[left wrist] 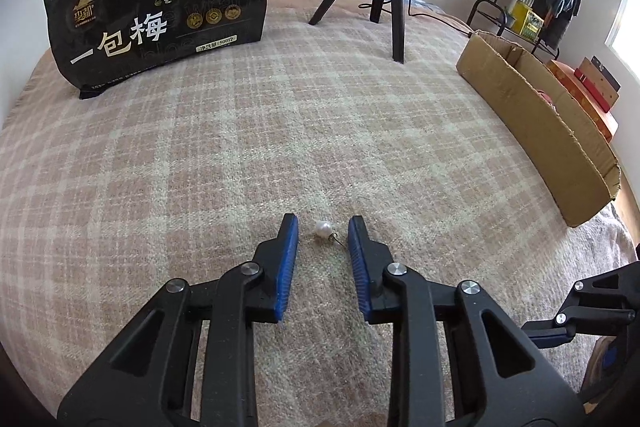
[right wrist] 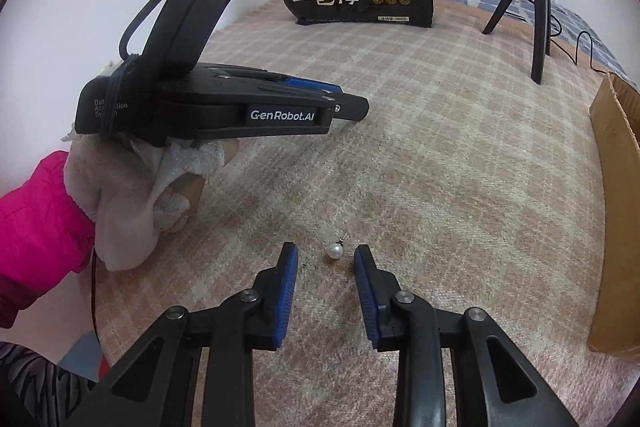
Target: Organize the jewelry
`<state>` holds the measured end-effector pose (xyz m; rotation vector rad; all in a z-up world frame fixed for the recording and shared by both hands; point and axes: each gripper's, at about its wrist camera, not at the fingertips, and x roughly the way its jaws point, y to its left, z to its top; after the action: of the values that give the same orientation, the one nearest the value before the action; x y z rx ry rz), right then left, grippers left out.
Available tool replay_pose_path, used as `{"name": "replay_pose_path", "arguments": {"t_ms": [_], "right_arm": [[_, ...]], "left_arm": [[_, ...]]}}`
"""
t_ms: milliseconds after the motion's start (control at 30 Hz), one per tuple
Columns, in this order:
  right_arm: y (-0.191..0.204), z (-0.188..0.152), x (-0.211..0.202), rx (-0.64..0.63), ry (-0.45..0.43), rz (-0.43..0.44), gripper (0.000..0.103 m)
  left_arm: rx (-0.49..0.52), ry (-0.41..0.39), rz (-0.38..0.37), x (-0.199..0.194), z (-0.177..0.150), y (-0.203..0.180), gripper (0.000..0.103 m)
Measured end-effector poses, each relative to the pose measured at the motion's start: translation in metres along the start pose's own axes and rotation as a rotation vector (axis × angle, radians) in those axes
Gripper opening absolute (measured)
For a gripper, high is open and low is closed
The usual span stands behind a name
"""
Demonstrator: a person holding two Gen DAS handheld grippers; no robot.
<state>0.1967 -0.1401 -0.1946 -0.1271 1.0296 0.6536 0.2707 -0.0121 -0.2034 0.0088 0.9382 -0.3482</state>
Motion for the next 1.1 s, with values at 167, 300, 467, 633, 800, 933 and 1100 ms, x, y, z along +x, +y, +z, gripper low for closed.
{"name": "replay_pose_path", "arguments": {"t_ms": [167,300,467,633,800,933,1100], "right_arm": [[0.002,0.002,0.004,-0.018,0.009,-0.020,0.022],[0.001,0.001,0.005,-0.027,0.010,-0.039,0.015],[-0.003,0.000,0.004,-0.014,0.000,-0.035,0.008],[-0.001,-0.002,0.002,-0.014,-0.006,-0.034,0.006],[0.000,-0.004,-0.006,-0.006,-0.024,-0.031,0.006],[-0.002,-0.004,-0.016,0.009,-0.046,-0.029,0.006],[-0.006,-0.007,-0.033,0.024,-0.074,-0.039,0.006]], "left_arm": [[0.009,0.001,0.004,0.001,-0.001,-0.001,0.017],[0.012,0.000,0.005,0.002,0.000,-0.001,0.012],[0.015,-0.002,0.013,0.001,0.000,-0.002,0.010],[0.018,-0.009,0.021,-0.003,-0.001,-0.002,0.009],[0.019,-0.019,0.022,-0.011,-0.002,-0.002,0.009],[0.020,-0.033,0.018,-0.020,-0.001,-0.003,0.009],[0.024,-0.051,0.012,-0.032,0.001,-0.008,0.009]]}}
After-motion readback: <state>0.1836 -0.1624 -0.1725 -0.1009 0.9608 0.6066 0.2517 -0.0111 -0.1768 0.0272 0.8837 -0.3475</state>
